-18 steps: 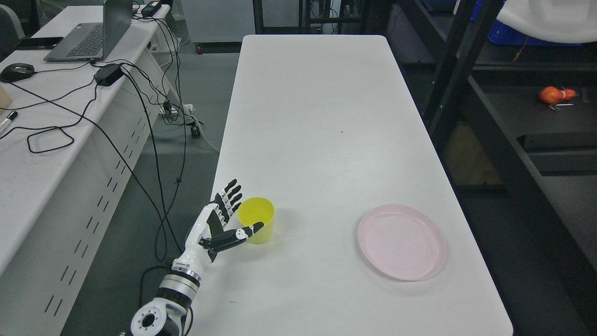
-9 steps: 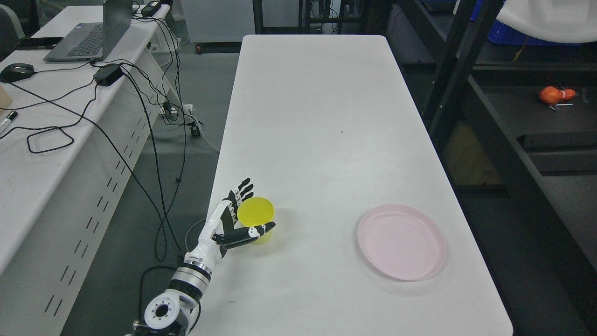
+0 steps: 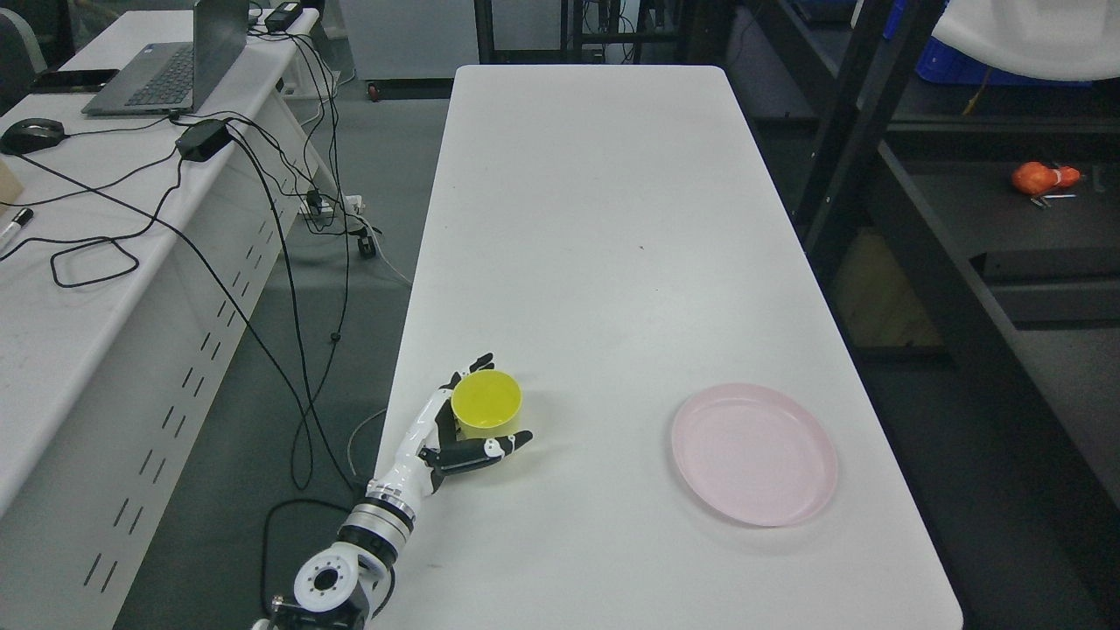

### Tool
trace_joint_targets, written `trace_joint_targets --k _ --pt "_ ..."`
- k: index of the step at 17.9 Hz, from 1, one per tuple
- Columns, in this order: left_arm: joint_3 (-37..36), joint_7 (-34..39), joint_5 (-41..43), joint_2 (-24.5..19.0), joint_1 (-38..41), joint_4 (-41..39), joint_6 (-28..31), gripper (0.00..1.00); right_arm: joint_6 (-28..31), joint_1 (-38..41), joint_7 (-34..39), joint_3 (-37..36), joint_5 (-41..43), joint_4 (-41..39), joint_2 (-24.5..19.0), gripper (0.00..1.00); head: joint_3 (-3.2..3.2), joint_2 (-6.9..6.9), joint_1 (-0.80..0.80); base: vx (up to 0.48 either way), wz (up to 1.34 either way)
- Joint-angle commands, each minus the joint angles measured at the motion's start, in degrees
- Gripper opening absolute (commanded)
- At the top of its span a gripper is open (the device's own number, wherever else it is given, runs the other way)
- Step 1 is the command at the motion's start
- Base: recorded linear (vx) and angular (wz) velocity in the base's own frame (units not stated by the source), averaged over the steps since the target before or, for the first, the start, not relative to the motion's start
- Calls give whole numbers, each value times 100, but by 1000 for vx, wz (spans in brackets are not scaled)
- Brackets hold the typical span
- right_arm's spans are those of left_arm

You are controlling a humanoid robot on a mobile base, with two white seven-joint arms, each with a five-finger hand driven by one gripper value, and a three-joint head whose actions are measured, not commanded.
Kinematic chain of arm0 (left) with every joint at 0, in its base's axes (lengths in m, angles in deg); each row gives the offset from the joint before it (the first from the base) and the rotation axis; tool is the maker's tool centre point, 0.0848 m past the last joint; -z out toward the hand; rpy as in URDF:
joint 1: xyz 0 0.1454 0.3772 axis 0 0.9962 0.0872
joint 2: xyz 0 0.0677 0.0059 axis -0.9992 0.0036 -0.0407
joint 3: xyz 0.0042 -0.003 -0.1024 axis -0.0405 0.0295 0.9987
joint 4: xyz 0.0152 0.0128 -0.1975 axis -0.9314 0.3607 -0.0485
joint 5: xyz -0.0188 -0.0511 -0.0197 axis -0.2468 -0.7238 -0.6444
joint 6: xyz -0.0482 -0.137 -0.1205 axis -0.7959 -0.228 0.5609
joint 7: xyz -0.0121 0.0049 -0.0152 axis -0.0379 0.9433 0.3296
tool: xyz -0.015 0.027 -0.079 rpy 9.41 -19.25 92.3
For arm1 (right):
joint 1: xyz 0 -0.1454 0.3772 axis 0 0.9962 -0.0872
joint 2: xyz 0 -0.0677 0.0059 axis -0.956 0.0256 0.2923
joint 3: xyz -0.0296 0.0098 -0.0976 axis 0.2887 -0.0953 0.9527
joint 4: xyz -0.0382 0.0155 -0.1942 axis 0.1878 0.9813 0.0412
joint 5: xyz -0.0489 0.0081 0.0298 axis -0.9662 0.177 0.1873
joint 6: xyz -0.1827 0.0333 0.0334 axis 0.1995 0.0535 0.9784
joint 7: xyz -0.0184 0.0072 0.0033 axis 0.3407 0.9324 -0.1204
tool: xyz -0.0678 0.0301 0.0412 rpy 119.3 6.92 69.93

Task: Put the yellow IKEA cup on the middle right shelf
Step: 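Close the left hand fingers around the yellow cup, then lift the yellow cup off the table with the left hand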

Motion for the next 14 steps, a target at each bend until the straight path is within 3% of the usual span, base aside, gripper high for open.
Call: trace_joint_targets --k 1,3,5,6,9,14 --pt "107 -27 -77 -100 -25 453 -218 54 5 79 -4 97 141 0 100 99 0 0 0 0 0" --pt "213 8 -383 -100 27 462 -709 25 5 79 -4 97 141 0 100 99 0 0 0 0 0" --pt "327 17 -683 -100 63 462 -1053 5 5 79 -4 97 141 0 100 99 0 0 0 0 0" --pt "380 17 -763 -100 72 462 -1185 0 5 79 -4 97 141 0 100 99 0 0 0 0 0" --pt "520 -18 -799 -100 107 235 -1301 0 5 79 -4 97 141 0 100 99 0 0 0 0 0" --pt "574 -18 -1009 -100 396 -1345 -1266 0 5 79 -4 97 141 0 100 100 0 0 0 0 0"
